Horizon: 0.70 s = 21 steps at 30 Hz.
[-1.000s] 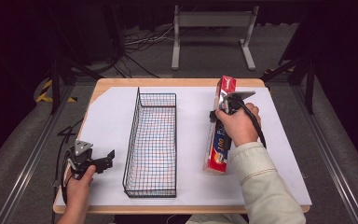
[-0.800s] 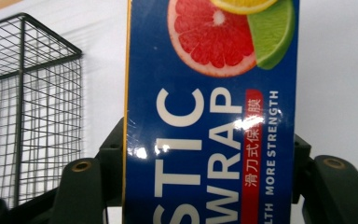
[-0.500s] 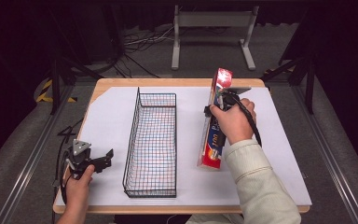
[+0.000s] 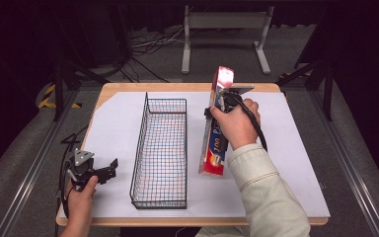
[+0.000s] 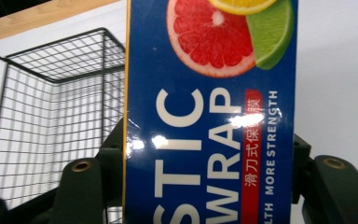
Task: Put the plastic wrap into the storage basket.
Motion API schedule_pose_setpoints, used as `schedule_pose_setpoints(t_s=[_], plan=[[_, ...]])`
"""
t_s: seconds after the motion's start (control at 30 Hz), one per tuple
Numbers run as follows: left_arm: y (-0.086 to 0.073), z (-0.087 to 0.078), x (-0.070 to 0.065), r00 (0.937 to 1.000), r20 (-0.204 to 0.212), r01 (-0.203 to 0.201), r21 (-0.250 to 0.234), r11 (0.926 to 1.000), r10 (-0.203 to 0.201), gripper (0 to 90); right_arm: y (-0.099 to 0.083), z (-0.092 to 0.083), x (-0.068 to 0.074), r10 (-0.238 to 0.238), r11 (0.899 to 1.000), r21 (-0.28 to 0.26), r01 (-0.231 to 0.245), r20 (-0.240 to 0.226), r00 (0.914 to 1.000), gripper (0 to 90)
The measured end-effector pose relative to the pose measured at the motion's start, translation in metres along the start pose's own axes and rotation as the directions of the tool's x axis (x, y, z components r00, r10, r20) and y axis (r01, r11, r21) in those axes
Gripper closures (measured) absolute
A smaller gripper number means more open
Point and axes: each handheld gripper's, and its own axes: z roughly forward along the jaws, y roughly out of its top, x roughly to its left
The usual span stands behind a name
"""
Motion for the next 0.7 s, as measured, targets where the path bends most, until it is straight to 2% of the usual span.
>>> schedule_pose_setpoints(t_s=[0.17, 0.2, 0.37, 0.4, 0.7], plan=[[-0.003, -0.005, 0.004, 0.9999, -0.008, 0.009, 0.002, 1.0, -0.009, 0.1, -0.001, -0.001, 0.017, -0.021, 1.0, 0.005, 0.021, -0.024, 0.9995, 40.0], [-0.003, -0.005, 0.004, 0.9999, -0.008, 0.009, 0.002, 1.0, -0.009, 0.1, -0.001, -0.001, 0.017, -0.021, 1.0, 0.005, 0.021, -0.024, 0.9995, 40.0], [-0.005, -0.008, 0.007, 0.9997, -0.017, 0.02, -0.001, 0.9998, -0.02, 0.1, -0.004, -0.001, 0.037, -0.049, 0.999, 0.015, 0.05, -0.045, 0.9978, 39.9], [-0.005, -0.008, 0.007, 0.9996, -0.02, 0.02, -0.001, 0.9998, -0.02, 0.1, -0.004, -0.001, 0.037, -0.049, 0.999, 0.015, 0.05, -0.045, 0.9978, 39.9], [-0.004, -0.006, 0.008, 0.9996, -0.012, 0.026, -0.004, 0.9997, -0.026, 0.1, -0.009, -0.001, 0.063, -0.085, 0.996, 0.026, 0.087, -0.061, 0.9945, 39.9]])
